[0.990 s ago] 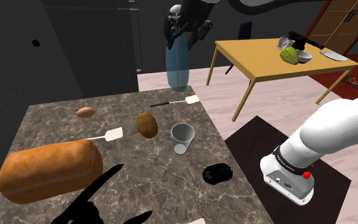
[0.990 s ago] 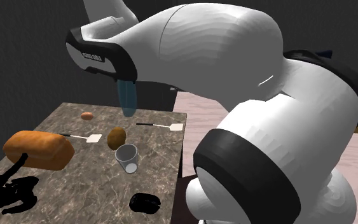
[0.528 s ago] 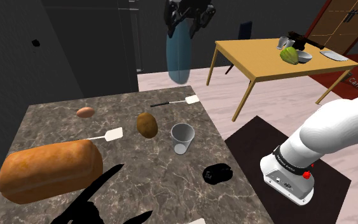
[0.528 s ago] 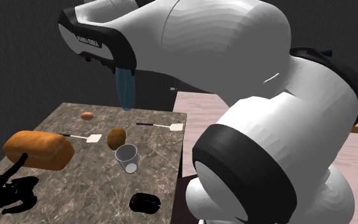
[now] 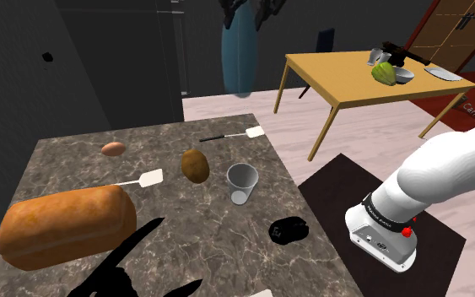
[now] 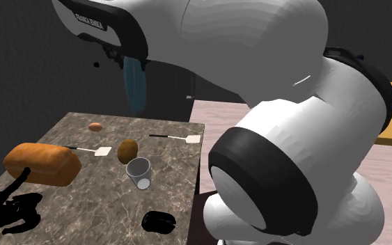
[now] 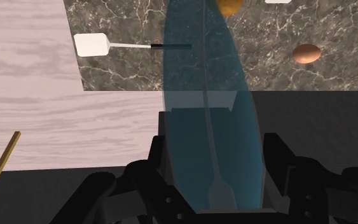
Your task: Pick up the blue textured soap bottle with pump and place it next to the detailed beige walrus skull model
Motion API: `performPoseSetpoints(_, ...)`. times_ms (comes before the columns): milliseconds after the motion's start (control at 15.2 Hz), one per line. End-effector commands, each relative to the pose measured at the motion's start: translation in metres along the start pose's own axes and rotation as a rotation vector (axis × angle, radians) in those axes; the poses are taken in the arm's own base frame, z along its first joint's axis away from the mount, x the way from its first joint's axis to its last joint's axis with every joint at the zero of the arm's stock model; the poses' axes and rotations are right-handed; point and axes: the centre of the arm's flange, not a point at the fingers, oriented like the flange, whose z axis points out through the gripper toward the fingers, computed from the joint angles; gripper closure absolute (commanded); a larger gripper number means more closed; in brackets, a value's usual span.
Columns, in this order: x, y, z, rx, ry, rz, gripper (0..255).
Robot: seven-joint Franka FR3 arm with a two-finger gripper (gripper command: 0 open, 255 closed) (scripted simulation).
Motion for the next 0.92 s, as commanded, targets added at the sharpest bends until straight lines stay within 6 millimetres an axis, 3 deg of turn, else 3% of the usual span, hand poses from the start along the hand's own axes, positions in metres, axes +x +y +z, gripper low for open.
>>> performPoseSetpoints(0,0.004,-0.002,-0.010,0.000,0.000,0.000,255)
performPoseSetpoints(660,0.024,-0.008,-0.058,0.000,0.000,0.000,255)
performPoseSetpoints(858,-0.008,-0.028,-0.069,0.000,0.000,0.000,255)
